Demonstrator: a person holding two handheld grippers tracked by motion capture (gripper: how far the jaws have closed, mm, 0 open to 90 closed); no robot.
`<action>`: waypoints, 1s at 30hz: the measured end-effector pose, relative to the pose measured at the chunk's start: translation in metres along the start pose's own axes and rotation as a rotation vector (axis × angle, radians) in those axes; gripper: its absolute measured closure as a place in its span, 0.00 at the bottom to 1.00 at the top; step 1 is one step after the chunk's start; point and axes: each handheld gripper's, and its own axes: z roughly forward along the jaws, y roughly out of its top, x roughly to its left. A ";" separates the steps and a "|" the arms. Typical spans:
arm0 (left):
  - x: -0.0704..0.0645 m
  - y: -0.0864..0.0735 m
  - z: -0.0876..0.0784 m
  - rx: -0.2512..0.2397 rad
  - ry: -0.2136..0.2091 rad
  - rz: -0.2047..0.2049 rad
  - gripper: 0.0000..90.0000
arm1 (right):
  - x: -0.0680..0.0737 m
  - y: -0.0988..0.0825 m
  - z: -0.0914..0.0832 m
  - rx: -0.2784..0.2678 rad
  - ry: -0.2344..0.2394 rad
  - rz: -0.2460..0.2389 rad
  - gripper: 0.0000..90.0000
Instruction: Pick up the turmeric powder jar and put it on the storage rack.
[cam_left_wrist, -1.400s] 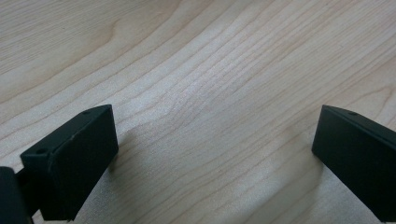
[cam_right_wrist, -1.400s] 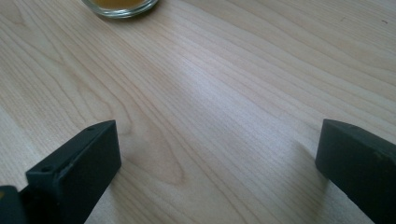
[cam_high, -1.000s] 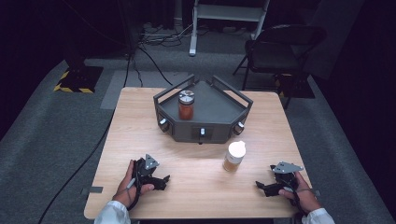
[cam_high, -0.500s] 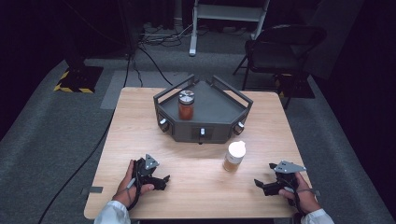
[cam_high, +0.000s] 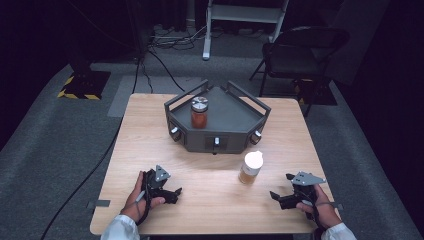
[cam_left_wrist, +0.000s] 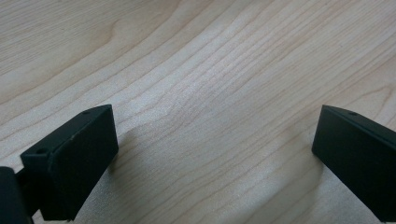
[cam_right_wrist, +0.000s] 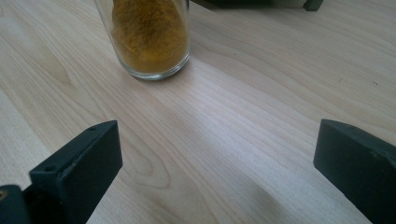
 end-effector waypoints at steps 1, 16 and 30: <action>0.000 0.000 0.000 0.000 0.000 -0.002 0.00 | 0.000 0.000 0.001 -0.001 0.000 -0.003 0.01; 0.000 0.000 0.000 0.000 0.000 -0.001 0.00 | 0.008 0.003 0.011 -0.035 -0.007 -0.004 0.01; 0.000 0.000 0.000 0.000 0.000 0.000 0.00 | 0.011 0.005 0.020 -0.059 0.003 0.003 0.01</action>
